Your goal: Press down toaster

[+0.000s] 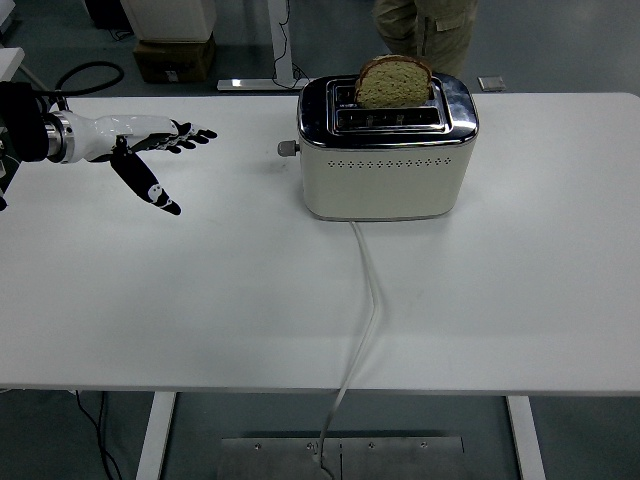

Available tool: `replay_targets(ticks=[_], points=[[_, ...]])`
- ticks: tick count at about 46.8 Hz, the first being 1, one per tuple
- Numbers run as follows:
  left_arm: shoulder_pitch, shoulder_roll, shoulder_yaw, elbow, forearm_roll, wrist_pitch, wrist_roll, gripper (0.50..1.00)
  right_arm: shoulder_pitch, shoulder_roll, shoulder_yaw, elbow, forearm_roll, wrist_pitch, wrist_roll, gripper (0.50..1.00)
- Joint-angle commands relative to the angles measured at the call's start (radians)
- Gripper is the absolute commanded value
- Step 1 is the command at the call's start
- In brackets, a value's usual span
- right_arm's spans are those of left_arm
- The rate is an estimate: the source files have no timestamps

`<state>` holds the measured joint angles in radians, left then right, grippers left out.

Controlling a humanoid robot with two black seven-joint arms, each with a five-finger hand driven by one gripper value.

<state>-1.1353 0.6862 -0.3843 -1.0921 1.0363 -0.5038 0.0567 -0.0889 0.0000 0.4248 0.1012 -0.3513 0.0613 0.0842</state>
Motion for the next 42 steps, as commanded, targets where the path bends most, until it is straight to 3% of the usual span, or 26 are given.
replay_targets(ticks=[1, 10, 42], points=[[-0.014, -0.042, 0.001, 0.034, 0.002, 0.002, 0.000, 1.000, 0.000, 0.000, 0.000, 0.000, 0.000, 0.000, 0.000, 1.000], [-0.012, -0.138, 0.007, 0.112, 0.025, 0.005, 0.000, 1.000, 0.000, 0.000, 0.000, 0.000, 0.000, 0.000, 0.000, 0.998], [-0.015, -0.220, 0.016, 0.172, 0.039, 0.019, 0.000, 1.000, 0.000, 0.000, 0.000, -0.002, 0.000, 0.000, 0.000, 1.000]])
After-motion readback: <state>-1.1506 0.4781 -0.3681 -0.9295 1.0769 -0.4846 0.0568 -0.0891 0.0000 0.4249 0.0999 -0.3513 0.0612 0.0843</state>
